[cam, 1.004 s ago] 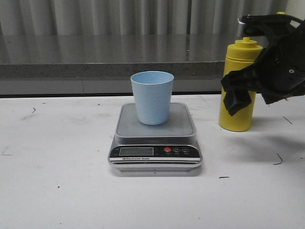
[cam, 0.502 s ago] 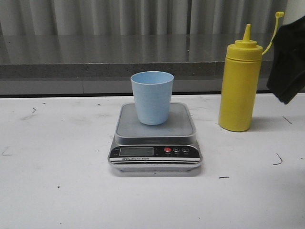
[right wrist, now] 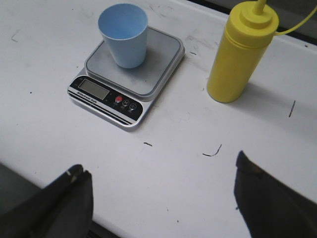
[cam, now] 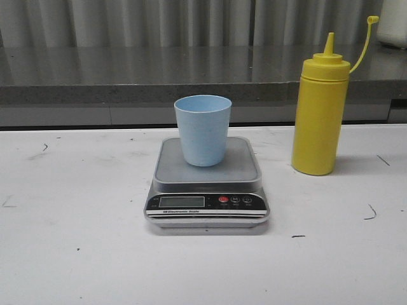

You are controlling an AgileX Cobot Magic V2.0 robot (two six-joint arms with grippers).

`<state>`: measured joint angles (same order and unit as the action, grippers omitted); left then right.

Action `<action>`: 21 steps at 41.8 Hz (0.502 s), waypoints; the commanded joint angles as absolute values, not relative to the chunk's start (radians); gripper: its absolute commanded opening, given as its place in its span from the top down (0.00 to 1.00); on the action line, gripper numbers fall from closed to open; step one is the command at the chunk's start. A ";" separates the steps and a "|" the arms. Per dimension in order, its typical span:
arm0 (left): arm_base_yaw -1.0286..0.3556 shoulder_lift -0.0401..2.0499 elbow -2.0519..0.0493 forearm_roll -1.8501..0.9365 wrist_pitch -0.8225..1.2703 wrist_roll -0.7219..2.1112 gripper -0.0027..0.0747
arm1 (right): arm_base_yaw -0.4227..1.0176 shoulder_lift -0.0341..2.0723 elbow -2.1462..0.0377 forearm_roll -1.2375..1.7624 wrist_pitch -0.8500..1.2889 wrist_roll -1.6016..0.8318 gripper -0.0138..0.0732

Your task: Pour seasoning into cup on scale with both arms

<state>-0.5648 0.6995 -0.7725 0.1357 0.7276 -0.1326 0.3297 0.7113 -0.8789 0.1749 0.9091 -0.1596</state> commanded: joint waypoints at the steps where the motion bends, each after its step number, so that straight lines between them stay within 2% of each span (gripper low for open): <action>1: -0.571 0.698 -0.799 0.135 0.657 -0.137 0.56 | 0.328 0.663 -0.901 0.153 0.912 -0.136 0.15; 21: -0.571 0.698 -0.799 0.135 0.657 -0.137 0.56 | 0.328 0.600 -0.901 0.146 0.931 -0.075 0.15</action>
